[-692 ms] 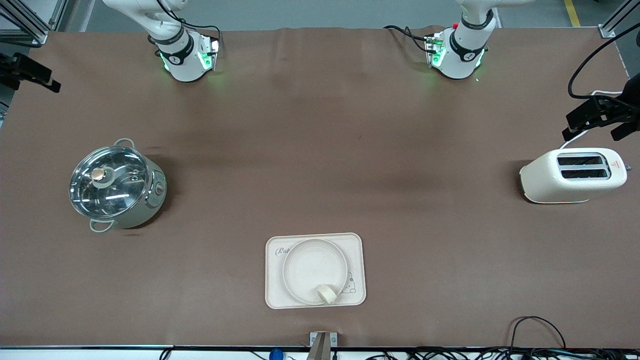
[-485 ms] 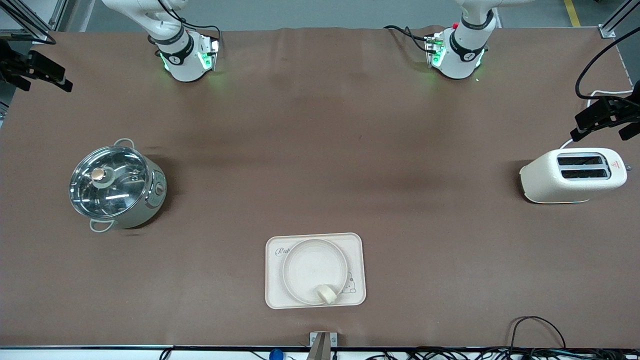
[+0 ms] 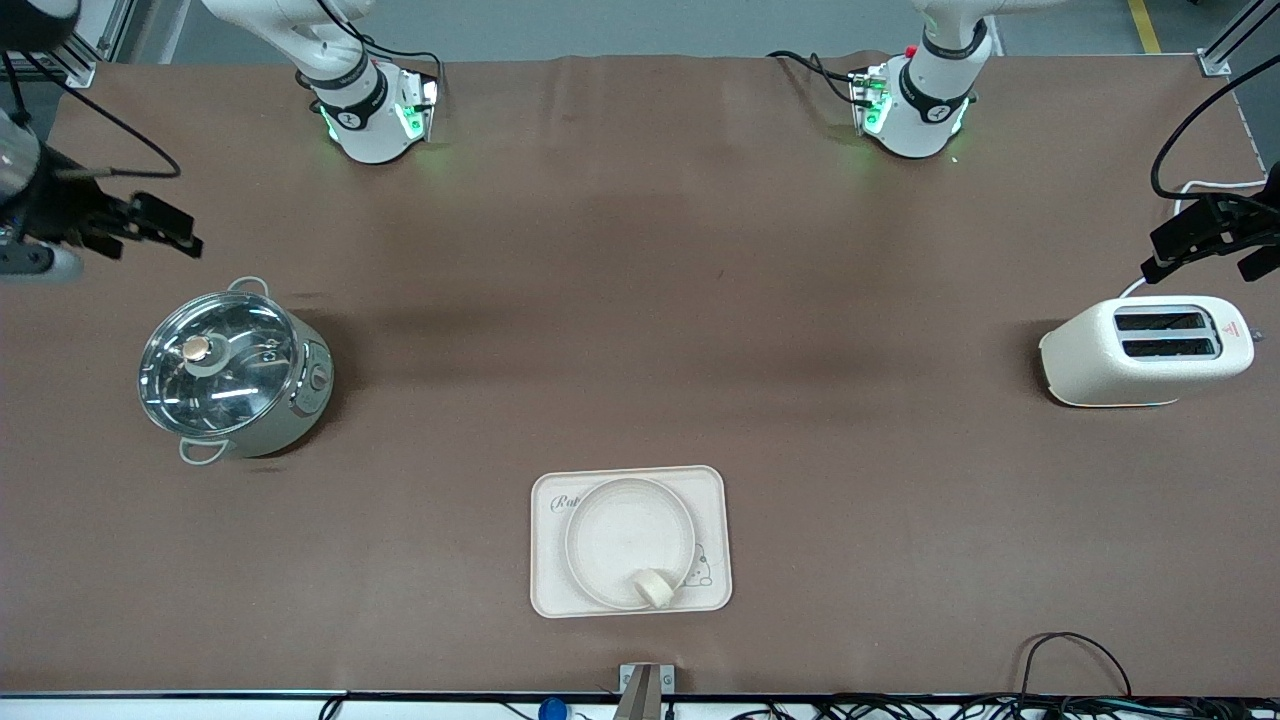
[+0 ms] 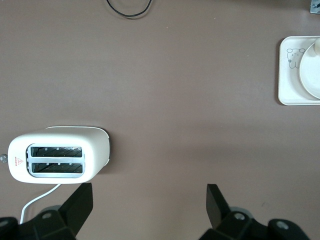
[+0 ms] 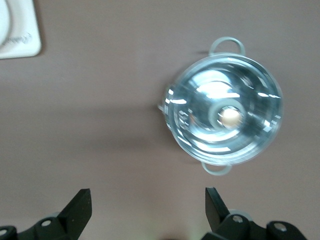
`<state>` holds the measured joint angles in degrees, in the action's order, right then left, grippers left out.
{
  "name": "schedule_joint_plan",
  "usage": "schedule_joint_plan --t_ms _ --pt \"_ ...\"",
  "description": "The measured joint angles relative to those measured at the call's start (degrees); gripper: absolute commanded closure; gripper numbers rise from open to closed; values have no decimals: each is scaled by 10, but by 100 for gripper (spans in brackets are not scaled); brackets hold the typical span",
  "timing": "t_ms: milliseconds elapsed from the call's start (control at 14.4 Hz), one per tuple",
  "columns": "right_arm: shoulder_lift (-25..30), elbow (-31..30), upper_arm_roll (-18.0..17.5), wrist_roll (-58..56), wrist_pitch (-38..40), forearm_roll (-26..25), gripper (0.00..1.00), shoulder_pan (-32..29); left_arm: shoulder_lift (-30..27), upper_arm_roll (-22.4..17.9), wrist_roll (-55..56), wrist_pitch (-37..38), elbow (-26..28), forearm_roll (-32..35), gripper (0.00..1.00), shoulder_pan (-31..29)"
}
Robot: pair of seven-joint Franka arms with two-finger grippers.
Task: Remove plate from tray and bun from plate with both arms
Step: 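Reach the right gripper to the rim of the white plate on the tray, then grasp the plate rim with the right gripper and lift it off the tray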
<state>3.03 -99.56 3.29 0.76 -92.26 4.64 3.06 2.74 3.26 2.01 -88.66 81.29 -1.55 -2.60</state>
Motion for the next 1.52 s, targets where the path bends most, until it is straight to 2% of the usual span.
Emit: schedule_joint_plan --t_ms 208,415,623,1038,1523 --pt "-70 -5 -2 42 -117 86 0 32 1 0 0 0 -1 0 0 0" --pt "-179 -1 -3 46 -261 181 0 58 1 0 0 0 -1 0 0 0" --pt "-279 32 -3 64 -350 241 0 92 2 0 0 0 -2 0 0 0" --pt "-441 168 -4 207 -438 247 0 180 2 1 0 1 -2 0 0 0" --pt "-602 343 -1 299 -455 247 0 239 4 1 0 1 -2 0 0 0"
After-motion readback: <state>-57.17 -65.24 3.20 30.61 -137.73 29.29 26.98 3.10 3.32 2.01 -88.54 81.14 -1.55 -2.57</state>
